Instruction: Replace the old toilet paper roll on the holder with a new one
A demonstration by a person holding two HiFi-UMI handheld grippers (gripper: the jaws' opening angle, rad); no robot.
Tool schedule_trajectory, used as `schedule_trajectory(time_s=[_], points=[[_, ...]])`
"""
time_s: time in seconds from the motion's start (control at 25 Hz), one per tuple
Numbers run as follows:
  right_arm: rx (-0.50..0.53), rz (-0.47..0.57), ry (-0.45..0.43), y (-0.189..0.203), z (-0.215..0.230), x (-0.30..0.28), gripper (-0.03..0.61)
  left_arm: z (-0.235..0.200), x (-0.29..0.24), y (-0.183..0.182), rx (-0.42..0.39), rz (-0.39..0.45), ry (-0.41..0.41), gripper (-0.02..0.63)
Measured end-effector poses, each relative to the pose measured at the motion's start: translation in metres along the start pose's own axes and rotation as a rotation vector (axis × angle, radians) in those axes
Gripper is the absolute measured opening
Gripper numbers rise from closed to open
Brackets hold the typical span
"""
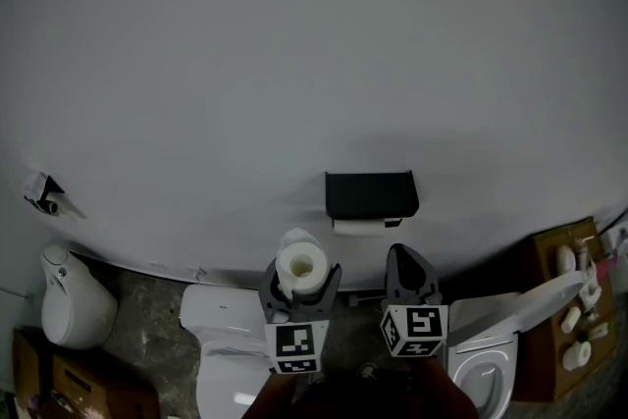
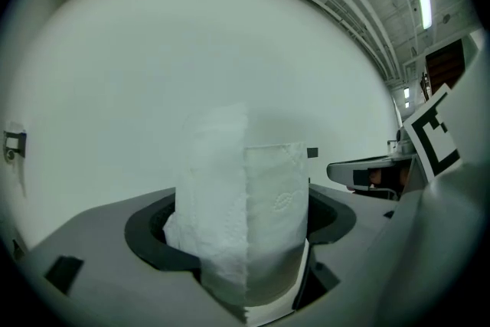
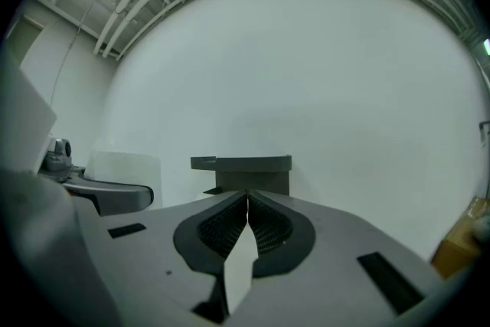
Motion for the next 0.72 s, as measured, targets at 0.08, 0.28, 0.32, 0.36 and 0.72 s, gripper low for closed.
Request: schedule_trajectory(time_s=[0.08, 0.28, 0.32, 0.36, 0.72], points=[[-0.169, -0.024, -0.053, 0.008, 0.003, -0.006, 0.018, 0.0, -0.001, 0.0, -0.001, 0.0, -0.009, 0.422], [-0.945, -0.066, -0.265, 0.035, 0.015, -0.023, 0.193, -0.002, 0.003, -0.001, -0.005, 0.0, -0.028, 0.422], [-1.086, -0.058, -0.297, 0.04, 0.016, -0.026, 0.215, -0.002, 0.004, -0.001, -0.006, -0.001, -0.031, 0.422], [-1.198, -0.046, -0.315, 0.046, 0.016, -0.031, 0.244, -0.003, 0.004, 0.0, -0.007, -0.002, -0.033, 0.422], [-1.449, 0.036, -0.286, 0.066, 0.0, -0.067, 0.298, -0.012, 0.015, 0.0, -0.009, -0.009, -0.066, 0.422]])
Point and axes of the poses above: the fingertips, and each gripper's own axes: x backward along the fingers, z to its right, y out of its underside, the point moved 5 cm from there along x, backward along the fingers, and after that the axes turned 7 degrees about y, right-handed, at the moved point
